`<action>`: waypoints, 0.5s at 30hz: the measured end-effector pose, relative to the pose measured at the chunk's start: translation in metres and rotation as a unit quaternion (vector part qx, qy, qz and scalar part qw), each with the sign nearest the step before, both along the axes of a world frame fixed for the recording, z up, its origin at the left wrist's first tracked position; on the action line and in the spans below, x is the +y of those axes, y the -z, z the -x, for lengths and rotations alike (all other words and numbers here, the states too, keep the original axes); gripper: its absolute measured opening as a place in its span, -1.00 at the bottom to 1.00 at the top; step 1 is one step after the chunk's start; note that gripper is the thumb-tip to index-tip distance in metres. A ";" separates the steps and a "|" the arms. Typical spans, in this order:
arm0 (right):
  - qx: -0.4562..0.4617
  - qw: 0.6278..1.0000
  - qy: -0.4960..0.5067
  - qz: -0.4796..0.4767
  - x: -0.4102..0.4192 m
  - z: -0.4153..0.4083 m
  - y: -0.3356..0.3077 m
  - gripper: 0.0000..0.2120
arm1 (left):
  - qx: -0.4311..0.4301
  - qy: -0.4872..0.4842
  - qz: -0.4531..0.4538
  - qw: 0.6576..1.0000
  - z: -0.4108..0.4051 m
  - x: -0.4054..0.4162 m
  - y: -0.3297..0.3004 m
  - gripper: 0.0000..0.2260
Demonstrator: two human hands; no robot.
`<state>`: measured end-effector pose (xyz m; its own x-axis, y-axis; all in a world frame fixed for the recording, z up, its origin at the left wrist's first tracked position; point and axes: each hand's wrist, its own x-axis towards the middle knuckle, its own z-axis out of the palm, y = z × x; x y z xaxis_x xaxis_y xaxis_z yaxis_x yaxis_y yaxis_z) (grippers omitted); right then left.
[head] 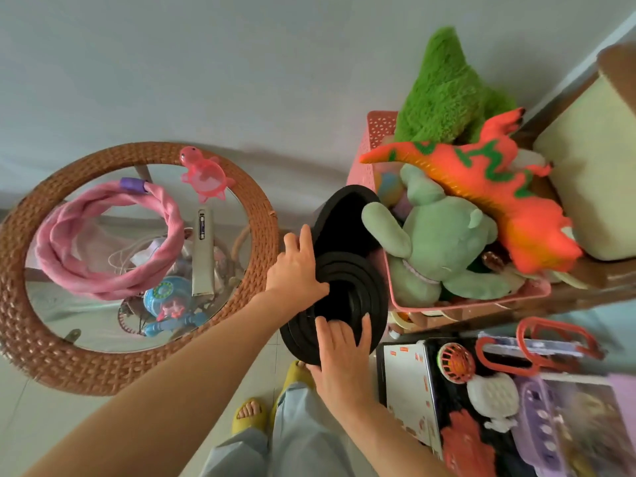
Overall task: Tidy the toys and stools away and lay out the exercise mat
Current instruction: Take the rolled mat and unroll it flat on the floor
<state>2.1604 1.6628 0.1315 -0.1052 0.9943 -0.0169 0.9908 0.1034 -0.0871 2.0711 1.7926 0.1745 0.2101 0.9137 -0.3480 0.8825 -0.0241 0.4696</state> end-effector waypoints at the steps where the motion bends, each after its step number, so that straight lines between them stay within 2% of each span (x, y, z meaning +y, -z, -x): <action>1: 0.009 1.000 -0.010 0.004 -0.009 -0.001 0.003 -0.19 | 0.017 0.003 0.002 1.000 0.001 -0.007 0.001 -0.21; 3: 0.062 0.998 -0.028 -0.009 -0.020 -0.006 0.008 -0.29 | 0.033 0.005 0.002 0.999 0.005 -0.017 0.004 -0.35; 5: 0.138 0.988 0.001 -0.062 -0.032 -0.009 0.005 -0.44 | 0.032 0.011 0.002 0.999 0.010 -0.029 0.005 -0.41; 6: 0.165 0.982 0.040 -0.083 -0.035 -0.010 0.003 -0.45 | 0.029 0.012 0.006 0.999 0.013 -0.034 0.008 -0.41; 8: 0.176 0.972 0.133 -0.084 -0.042 -0.012 -0.008 -0.36 | 0.024 0.006 0.022 0.999 0.018 -0.048 0.013 -0.40; 11: 0.209 0.951 0.226 0.028 -0.051 -0.016 -0.022 -0.19 | 0.022 -0.008 0.051 0.998 0.030 -0.075 0.022 -0.37; 15: 0.287 0.899 0.249 0.218 -0.074 -0.020 -0.020 -0.05 | 0.020 -0.070 0.074 0.995 0.047 -0.122 0.038 -0.36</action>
